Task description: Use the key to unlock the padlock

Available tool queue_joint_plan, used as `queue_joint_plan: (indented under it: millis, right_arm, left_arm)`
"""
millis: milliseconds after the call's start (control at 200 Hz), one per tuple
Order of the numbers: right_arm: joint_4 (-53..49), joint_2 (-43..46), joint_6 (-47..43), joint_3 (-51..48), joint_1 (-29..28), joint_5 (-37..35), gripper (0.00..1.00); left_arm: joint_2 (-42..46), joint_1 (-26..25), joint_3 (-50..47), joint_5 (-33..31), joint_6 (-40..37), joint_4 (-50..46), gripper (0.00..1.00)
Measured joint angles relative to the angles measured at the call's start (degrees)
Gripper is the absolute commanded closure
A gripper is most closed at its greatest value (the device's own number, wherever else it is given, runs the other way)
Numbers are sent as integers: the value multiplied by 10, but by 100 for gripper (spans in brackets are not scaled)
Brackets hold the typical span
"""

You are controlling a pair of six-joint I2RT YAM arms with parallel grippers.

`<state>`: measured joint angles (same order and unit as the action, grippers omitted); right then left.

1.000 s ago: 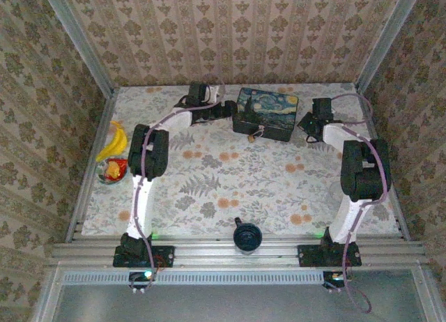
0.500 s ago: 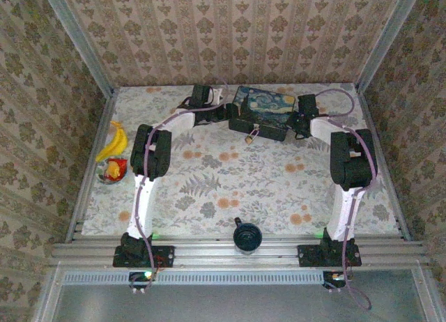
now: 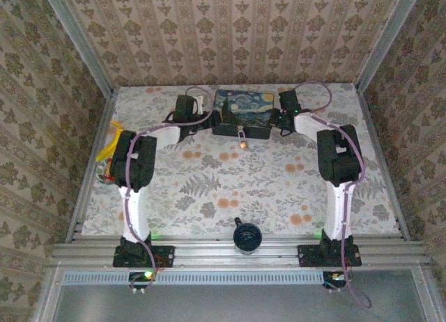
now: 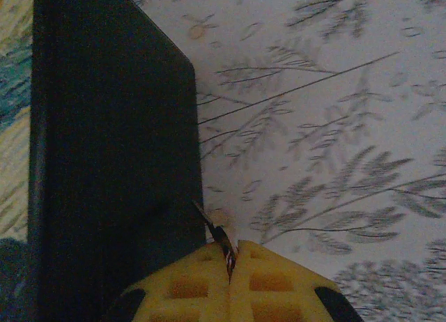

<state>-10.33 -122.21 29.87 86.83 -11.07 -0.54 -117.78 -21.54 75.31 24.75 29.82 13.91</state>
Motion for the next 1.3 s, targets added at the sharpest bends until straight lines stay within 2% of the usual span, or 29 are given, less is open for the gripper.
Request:
queue_joint_plan:
  millis: [260,540,855,915,1085,1180,1300]
  right_arm:
    - [-2,-5,0,6,-56,20,100]
    - [-1,-8,12,7,-111,23,100]
    - [-23,-20,16,32,-122,23,100]
    - [-29,-18,16,32,-123,23,100]
    - [-40,23,18,6,-121,12,100]
    - [-42,70,20,-31,-115,2,100]
    - [-40,131,23,-84,-99,-18,100]
  left_arm:
    - [138,14,-202,-77,33,77,49]
    - [256,22,-333,-150,49,85,46]
    - [316,12,-388,-164,79,94,11]
    - [339,5,-401,-166,86,84,1]
    - [444,-20,-428,-200,92,28,0]
    - [510,-42,-429,-254,93,-20,0]
    - [574,-95,-431,-319,101,-69,0]
